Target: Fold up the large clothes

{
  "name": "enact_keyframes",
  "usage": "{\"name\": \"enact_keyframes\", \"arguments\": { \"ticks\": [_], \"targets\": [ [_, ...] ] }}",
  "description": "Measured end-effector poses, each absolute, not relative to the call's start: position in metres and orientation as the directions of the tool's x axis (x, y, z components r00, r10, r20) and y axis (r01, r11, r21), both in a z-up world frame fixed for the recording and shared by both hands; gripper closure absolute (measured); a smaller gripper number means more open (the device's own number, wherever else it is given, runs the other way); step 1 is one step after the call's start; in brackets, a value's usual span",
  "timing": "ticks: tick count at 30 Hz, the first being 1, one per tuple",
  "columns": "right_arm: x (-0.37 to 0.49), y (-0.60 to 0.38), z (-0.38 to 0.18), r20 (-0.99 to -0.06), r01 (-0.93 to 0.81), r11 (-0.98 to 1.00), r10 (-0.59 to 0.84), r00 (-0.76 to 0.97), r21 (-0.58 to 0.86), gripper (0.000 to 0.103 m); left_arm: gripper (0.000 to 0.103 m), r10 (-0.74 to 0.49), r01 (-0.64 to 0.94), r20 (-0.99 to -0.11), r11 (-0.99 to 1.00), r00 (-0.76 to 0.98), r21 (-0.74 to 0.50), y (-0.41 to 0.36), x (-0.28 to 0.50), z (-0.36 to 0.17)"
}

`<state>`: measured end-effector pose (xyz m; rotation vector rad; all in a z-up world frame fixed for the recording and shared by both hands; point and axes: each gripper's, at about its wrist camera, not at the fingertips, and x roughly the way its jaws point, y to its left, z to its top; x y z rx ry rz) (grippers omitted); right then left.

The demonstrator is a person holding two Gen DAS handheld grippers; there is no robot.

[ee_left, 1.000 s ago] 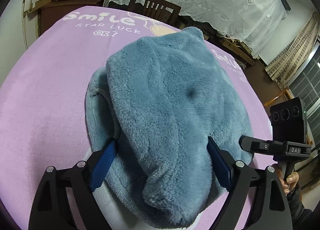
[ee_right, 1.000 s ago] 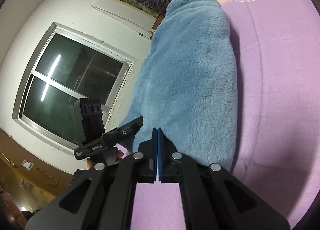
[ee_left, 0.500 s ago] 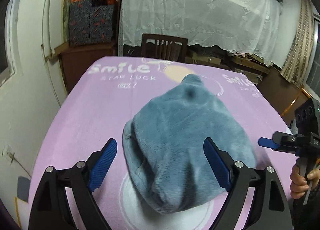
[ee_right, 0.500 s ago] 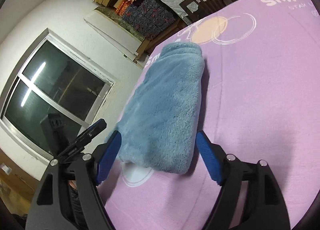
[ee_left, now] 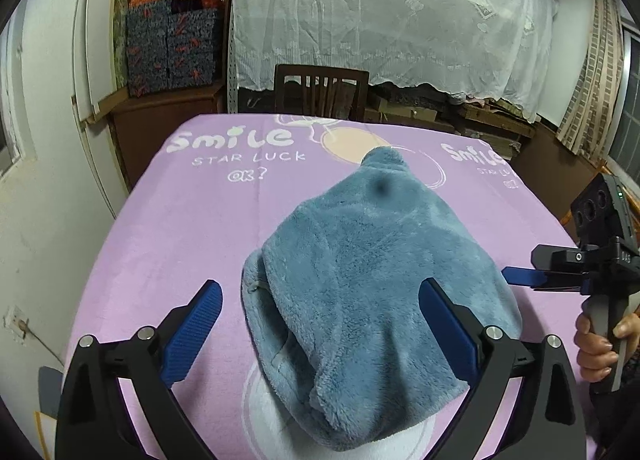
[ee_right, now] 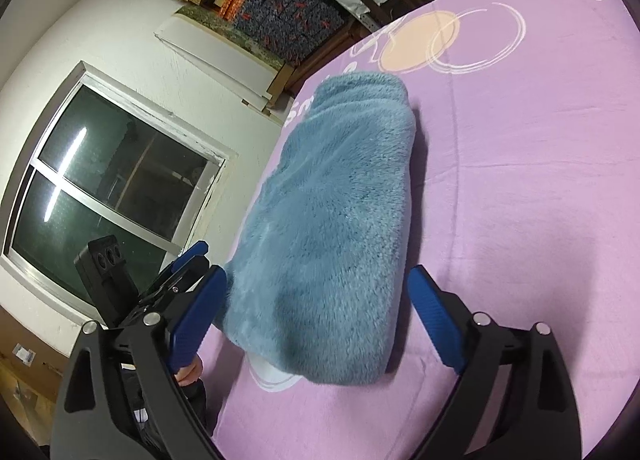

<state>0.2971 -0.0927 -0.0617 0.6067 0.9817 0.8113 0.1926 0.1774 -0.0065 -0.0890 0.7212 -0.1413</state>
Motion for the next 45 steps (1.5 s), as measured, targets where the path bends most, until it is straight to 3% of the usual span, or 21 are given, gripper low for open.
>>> {"name": "enact_keyframes", "arguments": {
  "ticks": [11,21,30,45],
  "targets": [
    [0.316,-0.079,-0.081,-0.496,-0.3,0.565,0.822,0.279,0.768,0.012,0.004,-0.223,0.117,-0.69,0.973,0.689,-0.198,0.184,0.203,-0.029],
    [0.318,-0.089,-0.089,-0.48,-0.272,0.554,0.826,0.295,0.787,0.012,0.004,-0.484,0.071,-0.664,0.834,0.57,-0.547,0.231,0.224,-0.062],
    [0.322,-0.079,-0.089,-0.482,-0.27,0.551,0.829,0.283,0.789,0.011,0.004,-0.598,0.106,-0.613,0.755,0.516,-0.648,0.214,0.242,-0.066],
    [0.329,-0.05,-0.096,-0.499,-0.291,0.557,0.829,0.252,0.778,0.01,0.005,-0.669,0.175,-0.588,0.714,0.455,-0.678,0.19,0.252,-0.075]
  ]
}}
